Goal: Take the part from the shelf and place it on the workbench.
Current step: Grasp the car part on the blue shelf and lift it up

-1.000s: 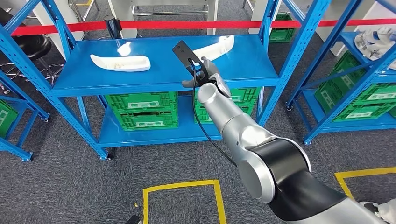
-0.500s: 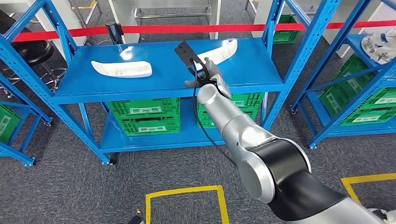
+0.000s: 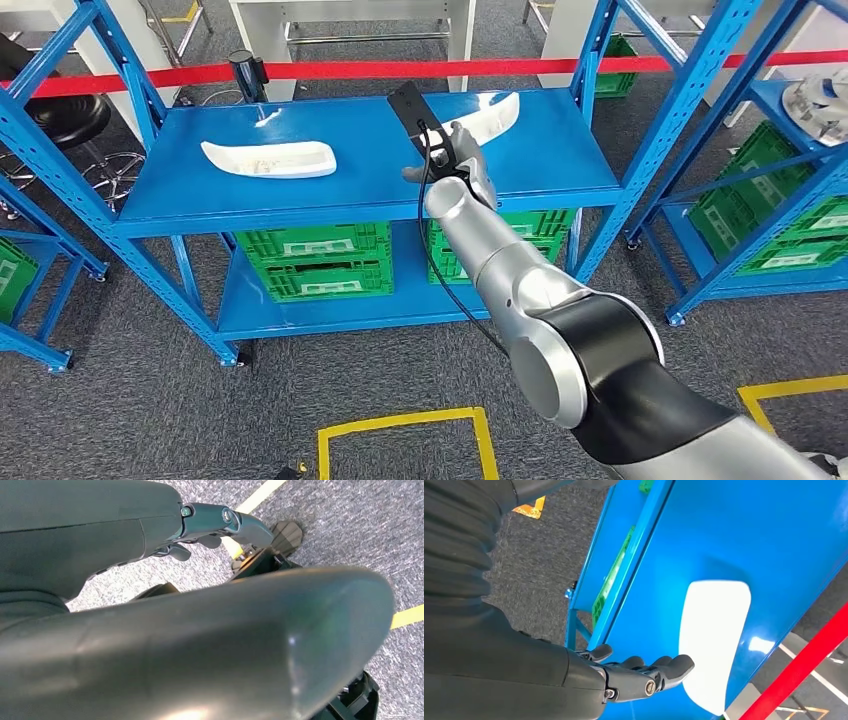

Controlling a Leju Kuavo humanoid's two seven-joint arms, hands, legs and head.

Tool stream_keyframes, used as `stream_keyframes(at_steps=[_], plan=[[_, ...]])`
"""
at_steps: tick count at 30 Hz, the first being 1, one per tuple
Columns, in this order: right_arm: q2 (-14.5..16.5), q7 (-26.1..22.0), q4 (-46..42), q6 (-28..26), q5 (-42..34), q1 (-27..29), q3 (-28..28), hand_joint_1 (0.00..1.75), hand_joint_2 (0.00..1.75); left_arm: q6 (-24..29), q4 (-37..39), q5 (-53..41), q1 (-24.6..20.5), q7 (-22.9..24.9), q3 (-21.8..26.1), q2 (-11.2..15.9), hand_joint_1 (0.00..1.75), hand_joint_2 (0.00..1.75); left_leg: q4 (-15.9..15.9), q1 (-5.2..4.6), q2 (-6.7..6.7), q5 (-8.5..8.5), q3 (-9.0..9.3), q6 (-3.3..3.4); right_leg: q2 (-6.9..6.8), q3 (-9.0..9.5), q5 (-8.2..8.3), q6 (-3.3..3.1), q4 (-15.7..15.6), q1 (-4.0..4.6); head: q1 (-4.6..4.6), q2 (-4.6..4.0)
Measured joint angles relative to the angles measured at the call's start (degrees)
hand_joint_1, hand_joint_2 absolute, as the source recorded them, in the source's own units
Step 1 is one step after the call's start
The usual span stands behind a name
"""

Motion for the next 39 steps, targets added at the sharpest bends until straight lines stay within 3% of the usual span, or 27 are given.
stream_keyframes(at_steps=[2, 4, 5, 6, 7, 9, 11, 13, 16, 19, 21, 22, 23, 24, 26, 31, 33, 35, 36, 37, 39], plan=[[-0.32, 0.20, -0.02, -0.35, 0.09, -0.22, -0.10, 0.00, 1.75, 0.00, -0.01, -0.12, -0.15, 0.04, 0.00, -0.02, 0.00, 0.00, -0.21, 0.09, 0.02, -0.32, 0.52, 0.75, -0.07, -2.42, -2.02, 0.36, 4.61, 0.03, 0.13, 0.00], [-0.86, 0.65, 0.01, -0.84, 0.14, -0.17, -0.37, 0.00, 1.75, 0.00, -0.01, -0.34, -0.27, 0.17, 0.00, -0.08, 0.00, 0.00, -0.19, -0.03, 0.02, -0.75, 0.87, 1.24, -0.05, -7.30, -4.50, 0.41, 12.68, 0.15, 0.20, 0.00], [-1.22, 0.81, 0.02, -0.97, 0.13, -0.01, -0.59, 0.00, 1.75, 0.00, -0.01, -0.47, -0.27, 0.29, 0.00, -0.10, 0.00, 0.00, -0.15, -0.09, -0.05, -0.98, 1.09, 1.37, -0.05, -9.32, -4.74, 0.36, 15.42, 0.17, 0.20, 0.00], [-1.62, 0.91, 0.04, -1.05, 0.12, 0.14, -0.86, 0.00, 1.75, 0.00, -0.01, -0.60, -0.26, 0.42, 0.00, -0.11, 0.00, 0.00, -0.11, -0.14, -0.17, -1.25, 1.36, 1.42, -0.05, -10.48, -3.87, 0.26, 16.24, 0.18, 0.22, 0.00], [-1.97, 0.92, 0.04, -1.09, 0.13, 0.20, -1.10, 0.00, 1.75, 0.00, -0.01, -0.70, -0.26, 0.51, 0.00, -0.11, 0.00, 0.00, -0.05, -0.17, -0.31, -1.54, 1.72, 1.37, -0.05, -10.33, -1.83, 0.08, 14.45, 0.19, 0.24, 0.00], [-2.50, 0.97, 0.05, -1.17, 0.16, 0.09, -1.42, 0.00, 1.75, 0.00, -0.01, -0.78, -0.30, 0.59, 0.00, -0.16, 0.00, 0.00, 0.04, -0.23, -0.49, -2.21, 2.54, 1.07, -0.06, -7.68, 3.25, -0.41, 6.70, 0.31, 0.26, 0.00], [-2.81, 1.15, 0.06, -1.23, 0.25, -0.12, -1.55, 0.00, 1.75, 0.00, -0.01, -0.78, -0.44, 0.60, 0.00, -0.23, 0.00, 0.00, 0.13, -0.40, -0.54, -2.75, 2.93, 0.50, -0.04, -5.22, 5.36, -0.83, 0.86, 0.57, 0.23, 0.00], [-2.98, 1.44, 0.05, -1.38, 0.32, -0.19, -1.66, 0.00, 1.75, 0.00, -0.01, -0.78, -0.55, 0.63, 0.00, -0.25, 0.00, 0.00, -0.04, -0.51, -0.55, -2.96, 3.05, -0.17, 0.05, -4.58, 4.96, -1.16, -0.31, 0.78, 0.21, 0.00], [-3.15, 1.63, 0.01, -1.72, 0.32, -0.26, -2.02, 0.00, 1.75, 0.00, -0.04, -0.78, -0.55, 0.66, 0.00, -0.14, 0.00, 0.00, 1.23, -0.42, -0.33, -4.04, 2.58, -1.14, 0.11, -3.71, 4.83, -2.04, -0.92, 0.39, 0.05, 0.00], [-3.11, 1.62, 0.03, -1.78, 0.32, -0.24, -2.29, 0.00, 1.75, 0.00, -0.03, -0.78, -0.57, 0.66, 0.00, -0.02, 0.00, 0.00, 10.83, -0.24, -0.06, -7.68, -2.46, -1.88, 0.09, -2.86, 4.40, -2.64, -1.14, 0.20, -0.23, 0.00], [-3.10, 1.63, 0.04, -1.97, 0.32, -0.01, -2.46, 0.00, 1.75, 0.00, -0.02, -0.78, -0.43, 0.67, 0.01, 0.03, 0.00, 0.00, 15.35, -0.17, 0.00, -7.96, -5.83, -2.07, 0.12, -2.60, 4.00, -2.67, -0.99, 0.21, -0.21, 0.00], [-3.10, 1.63, 0.04, -2.16, 0.34, 0.07, -2.52, 0.00, 1.75, 0.00, -0.01, -0.76, -0.37, 0.68, 0.02, 0.05, 0.00, 0.00, 14.66, -0.16, 0.01, -6.55, -6.08, -2.05, 0.14, -2.44, 3.76, -2.61, -0.87, 0.20, -0.22, 0.00], [-3.10, 1.65, 0.04, -2.46, 0.42, 0.10, -2.59, 0.00, 1.75, 0.00, -0.01, -0.74, -0.32, 0.67, 0.03, 0.10, 0.00, 0.00, 11.87, -0.15, 0.03, -4.30, -5.23, -1.94, 0.16, -2.22, 3.47, -2.50, -0.72, 0.20, -0.21, 0.00], [-3.10, 1.71, 0.04, -2.78, 0.53, 0.10, -2.68, 0.00, 1.75, 0.00, -0.01, -0.72, -0.30, 0.67, 0.04, 0.15, 0.00, 0.00, 7.89, -0.15, 0.07, -1.97, -3.72, -1.76, 0.17, -1.99, 3.14, -2.33, -0.57, 0.19, -0.21, 0.00], [-3.13, 1.89, 0.04, -3.31, 0.77, 0.05, -2.86, 0.00, 1.75, 0.00, -0.01, -0.69, -0.28, 0.63, 0.07, 0.22, 0.00, 0.00, 1.70, -0.34, 0.12, 0.31, -0.80, -1.27, 0.21, -1.80, 2.61, -1.82, -0.34, 0.39, -0.26, 0.00], [-3.79, 2.28, 0.02, -3.93, 0.84, 0.03, -3.45, 0.00, 1.75, 0.00, -0.02, -0.69, -0.03, 0.56, 0.14, 0.26, 0.00, 0.00, -0.45, -0.43, 0.01, -0.06, 0.59, 0.54, 0.13, -2.10, 1.60, -0.24, 0.56, 0.41, -0.16, 0.00], [-4.21, 2.36, 0.02, -4.05, 0.84, 0.05, -3.78, 0.00, 1.75, 0.00, -0.03, -0.69, -0.08, 0.52, 0.15, 0.23, 0.00, 0.00, -0.71, -0.30, -0.01, -0.16, 0.93, 1.18, 0.06, -4.61, -0.68, 0.22, 5.45, 0.35, -0.06, 0.00], [-4.65, 2.50, 0.05, -4.12, 0.83, 0.46, -4.13, 0.00, 1.75, 0.00, -0.02, -0.69, -0.04, 0.52, 0.15, 0.20, 0.00, 0.00, -0.64, -0.34, -0.03, -0.40, 1.05, 1.52, 0.05, -8.87, -3.20, 0.44, 12.72, 0.37, -0.03, 0.00], [-4.87, 2.56, 0.06, -4.13, 0.82, 0.79, -4.28, 0.00, 1.75, 0.00, -0.01, -0.69, -0.01, 0.54, 0.16, 0.20, 0.00, 0.00, -0.55, -0.36, -0.04, -0.54, 1.11, 1.60, 0.05, -10.47, -3.41, 0.49, 14.99, 0.36, -0.03, 0.00], [-5.10, 2.57, 0.07, -4.13, 0.82, 1.08, -4.41, 0.00, 1.75, 0.00, -0.01, -0.69, 0.01, 0.56, 0.16, 0.21, 0.00, 0.00, -0.44, -0.37, -0.06, -0.71, 1.18, 1.62, 0.04, -11.14, -2.61, 0.47, 15.31, 0.36, -0.02, 0.00], [-5.40, 2.50, 0.05, -4.16, 0.88, 1.30, -4.64, 0.00, 1.75, 0.00, -0.01, -0.69, 0.01, 0.58, 0.17, 0.21, 0.00, 0.00, -0.14, -0.37, -0.12, -1.15, 1.45, 1.44, 0.03, -9.10, 1.47, 0.23, 9.59, 0.37, -0.01, 0.00]])
